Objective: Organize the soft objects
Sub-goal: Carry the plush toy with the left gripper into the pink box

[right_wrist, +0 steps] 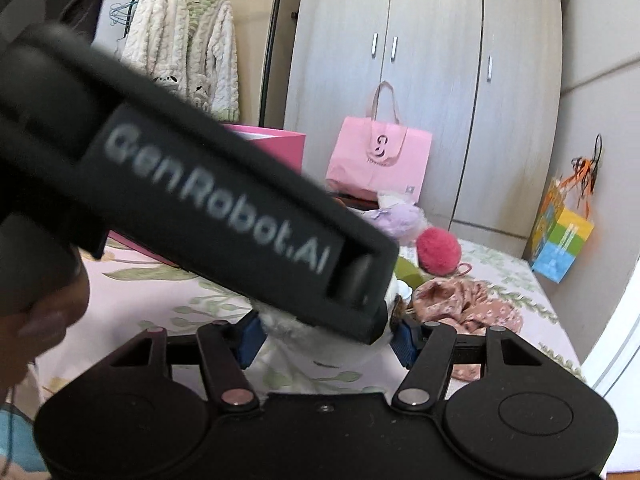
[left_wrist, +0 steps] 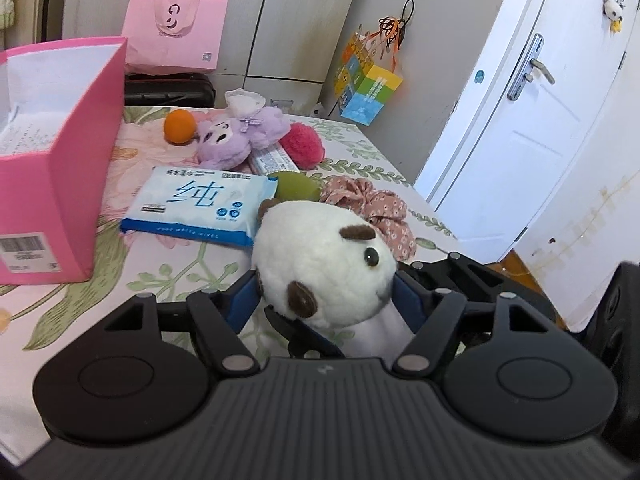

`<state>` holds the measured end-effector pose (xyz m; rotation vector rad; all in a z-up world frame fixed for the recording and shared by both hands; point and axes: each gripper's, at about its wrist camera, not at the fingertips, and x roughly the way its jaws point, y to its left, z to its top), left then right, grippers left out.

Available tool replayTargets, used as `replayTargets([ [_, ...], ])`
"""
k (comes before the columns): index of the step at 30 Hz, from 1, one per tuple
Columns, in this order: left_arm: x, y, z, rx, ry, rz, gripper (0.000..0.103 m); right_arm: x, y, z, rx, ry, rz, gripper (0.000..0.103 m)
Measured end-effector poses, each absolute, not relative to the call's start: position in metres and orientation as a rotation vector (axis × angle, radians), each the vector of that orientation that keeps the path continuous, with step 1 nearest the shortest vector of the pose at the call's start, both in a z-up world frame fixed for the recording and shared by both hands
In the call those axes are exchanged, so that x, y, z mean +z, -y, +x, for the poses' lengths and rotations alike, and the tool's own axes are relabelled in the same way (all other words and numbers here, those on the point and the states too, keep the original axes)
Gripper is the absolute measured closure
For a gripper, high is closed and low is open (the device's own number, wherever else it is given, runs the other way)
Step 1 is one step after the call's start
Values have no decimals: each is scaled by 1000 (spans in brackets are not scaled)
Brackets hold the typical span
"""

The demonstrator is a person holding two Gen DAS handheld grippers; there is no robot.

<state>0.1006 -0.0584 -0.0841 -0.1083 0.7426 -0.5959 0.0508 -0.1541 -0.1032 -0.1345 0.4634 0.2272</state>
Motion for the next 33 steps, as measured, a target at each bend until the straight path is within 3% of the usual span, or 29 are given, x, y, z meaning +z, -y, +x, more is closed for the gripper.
replayTargets([
  [19,-36,-18,47,-535,-751,-131,32,-48,93,14,356,-490,-212,35],
  [33,19,-87,74,-421,-760,-176,32,-7,46,49,521,-433,-260,35],
])
